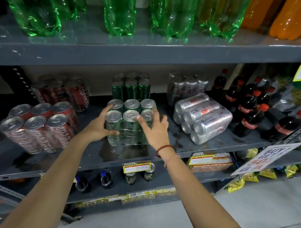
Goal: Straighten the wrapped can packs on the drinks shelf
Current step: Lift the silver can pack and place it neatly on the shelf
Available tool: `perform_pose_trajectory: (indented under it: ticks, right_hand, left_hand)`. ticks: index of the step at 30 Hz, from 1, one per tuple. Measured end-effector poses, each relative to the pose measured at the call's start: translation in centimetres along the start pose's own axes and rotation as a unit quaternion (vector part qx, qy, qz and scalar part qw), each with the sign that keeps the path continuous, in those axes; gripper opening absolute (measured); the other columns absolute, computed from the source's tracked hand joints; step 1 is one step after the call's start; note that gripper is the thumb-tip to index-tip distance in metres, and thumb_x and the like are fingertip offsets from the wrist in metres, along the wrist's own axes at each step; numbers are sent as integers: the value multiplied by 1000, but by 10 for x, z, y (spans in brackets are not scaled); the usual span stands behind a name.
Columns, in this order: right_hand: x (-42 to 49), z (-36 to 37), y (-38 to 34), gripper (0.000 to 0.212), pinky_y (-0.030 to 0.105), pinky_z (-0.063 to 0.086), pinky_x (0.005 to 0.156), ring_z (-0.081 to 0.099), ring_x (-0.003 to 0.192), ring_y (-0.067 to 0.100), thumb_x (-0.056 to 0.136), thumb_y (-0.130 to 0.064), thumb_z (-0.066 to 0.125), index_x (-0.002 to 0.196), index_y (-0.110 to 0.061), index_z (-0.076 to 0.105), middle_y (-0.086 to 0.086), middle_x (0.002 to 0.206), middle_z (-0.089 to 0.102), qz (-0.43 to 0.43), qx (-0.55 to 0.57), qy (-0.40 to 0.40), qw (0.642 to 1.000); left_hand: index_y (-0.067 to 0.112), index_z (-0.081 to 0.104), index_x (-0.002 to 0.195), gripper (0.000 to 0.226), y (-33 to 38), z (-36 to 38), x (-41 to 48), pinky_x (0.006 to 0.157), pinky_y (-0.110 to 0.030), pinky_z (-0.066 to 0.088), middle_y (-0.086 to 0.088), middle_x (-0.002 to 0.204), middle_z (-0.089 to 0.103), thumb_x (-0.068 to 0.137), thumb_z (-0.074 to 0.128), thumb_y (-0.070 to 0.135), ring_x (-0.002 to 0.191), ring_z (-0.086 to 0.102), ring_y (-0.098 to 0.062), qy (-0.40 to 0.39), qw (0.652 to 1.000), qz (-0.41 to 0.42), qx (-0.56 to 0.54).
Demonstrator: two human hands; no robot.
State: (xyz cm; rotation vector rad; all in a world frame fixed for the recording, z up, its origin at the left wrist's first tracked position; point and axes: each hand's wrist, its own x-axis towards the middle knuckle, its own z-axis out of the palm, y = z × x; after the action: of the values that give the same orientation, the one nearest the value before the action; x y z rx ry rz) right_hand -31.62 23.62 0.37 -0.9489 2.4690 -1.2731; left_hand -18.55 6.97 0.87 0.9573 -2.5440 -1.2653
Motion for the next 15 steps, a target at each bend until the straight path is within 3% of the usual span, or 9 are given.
perform_pose_trajectory:
  ticks: [2, 4, 7, 9, 12, 15]
  right_hand:
    - [0, -26, 11, 73, 43, 32, 105, 29, 134, 35, 87, -55, 52, 147, -23, 25, 17, 141, 31, -1, 67, 32, 997]
    - [3, -59, 27, 70, 39, 30, 107, 34, 133, 33, 87, -49, 56, 145, -17, 32, 18, 140, 35, 1, 82, 119, 989]
    - [12, -108, 60, 68, 36, 29, 107, 36, 131, 35, 87, -40, 62, 142, -10, 35, 21, 140, 35, 44, 82, 232, 968]
    - [19, -134, 83, 72, 36, 30, 103, 32, 130, 37, 85, -43, 63, 143, -13, 32, 21, 142, 31, 92, 61, 260, 959]
    - [33, -163, 107, 94, 46, 29, 107, 23, 136, 41, 78, -54, 66, 150, -24, 14, 22, 150, 18, 196, 64, 197, 959]
    - [51, -174, 128, 114, 48, 28, 110, 23, 141, 41, 69, -56, 73, 150, -33, -4, 22, 157, 5, 278, 125, 100, 947]
  left_hand:
    - [36, 3, 150, 110, 16, -8, 5, 115, -46, 22, -15, 159, 7, 71, 80, 30, 146, 11, -31, -30, 993, -65, 94]
    - [29, 6, 151, 103, 46, -8, 9, 116, -46, 19, -21, 159, 0, 75, 76, 36, 146, 4, -35, -19, 984, -76, 160]
    - [19, 21, 149, 86, 105, 15, 20, 107, -40, 30, -18, 152, 30, 81, 69, 41, 138, 31, -35, 78, 982, 57, 160]
    - [16, 26, 147, 78, 140, 44, 32, 101, -33, 33, -15, 148, 39, 85, 63, 45, 133, 40, -33, 85, 981, 130, 119]
    - [22, 18, 150, 81, 173, 97, 66, 109, -27, 23, -9, 157, 24, 85, 58, 50, 142, 27, -24, -24, 975, 194, 108]
    - [32, 6, 150, 103, 188, 136, 102, 116, -31, 16, -10, 160, 12, 72, 63, 64, 146, 15, -24, -156, 965, 170, 127]
